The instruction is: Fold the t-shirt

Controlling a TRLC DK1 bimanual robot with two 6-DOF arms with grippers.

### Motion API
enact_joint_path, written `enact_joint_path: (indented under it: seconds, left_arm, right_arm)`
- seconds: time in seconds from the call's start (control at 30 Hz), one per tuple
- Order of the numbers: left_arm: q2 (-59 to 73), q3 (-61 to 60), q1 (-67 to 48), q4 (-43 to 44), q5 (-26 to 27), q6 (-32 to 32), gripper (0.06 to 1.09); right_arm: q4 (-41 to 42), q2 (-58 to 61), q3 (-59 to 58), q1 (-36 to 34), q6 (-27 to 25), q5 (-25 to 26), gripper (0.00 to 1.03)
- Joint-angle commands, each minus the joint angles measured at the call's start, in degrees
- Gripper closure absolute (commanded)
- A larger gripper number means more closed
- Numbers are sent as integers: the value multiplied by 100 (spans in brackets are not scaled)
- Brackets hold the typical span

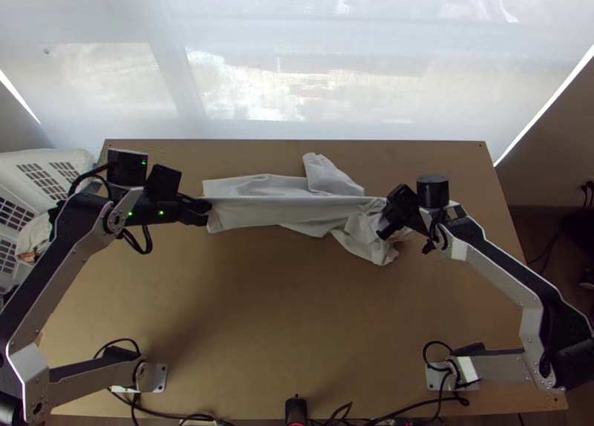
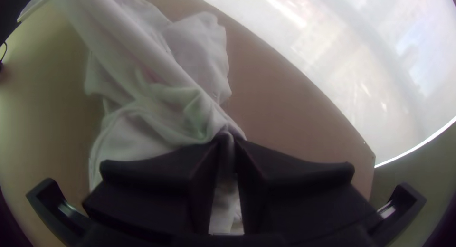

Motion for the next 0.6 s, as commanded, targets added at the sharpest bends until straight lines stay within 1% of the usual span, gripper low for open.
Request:
enact_joint_path:
  seconds: [0.0,0.03,0.07,0.13,0.17,0.23,0.27,0.33,0.4,0.5,0.57]
  left_arm:
    - [225,-275,-381,-16,-2,84,105]
    - [260,-204,-398,-16,-2,75,105]
    - [304,-152,-407,-16,-2,75,105]
    - [348,-73,-407,-16,-2,75,105]
    - [383,-55,-407,-16,-2,75,105]
    - [410,-37,-407,-16,-2,75,105]
    - [427,-29,-407,-16,-2,75,105]
    - [436,-11,-416,-16,7,75,105]
    - [436,15,-416,-16,7,75,105]
    - [436,42,-416,-16,7,75,105]
    - [427,50,-416,-16,7,84,105]
  right_arm:
    - [570,731,-369,-539,-25,-49,63]
    - [622,748,-395,-619,11,-49,55]
    - [622,748,-404,-698,19,-49,51]
    - [622,616,-430,-803,46,-49,39]
    - [622,529,-448,-838,46,-49,36]
    - [622,326,-466,-882,81,-49,26]
    - [622,203,-466,-909,116,-49,23]
    - [614,-113,-466,-926,204,-49,20]
    - [455,-456,-413,-926,309,-40,19]
    - [95,-930,-360,-873,371,-40,17]
    - [-213,-1185,-299,-715,380,-40,16]
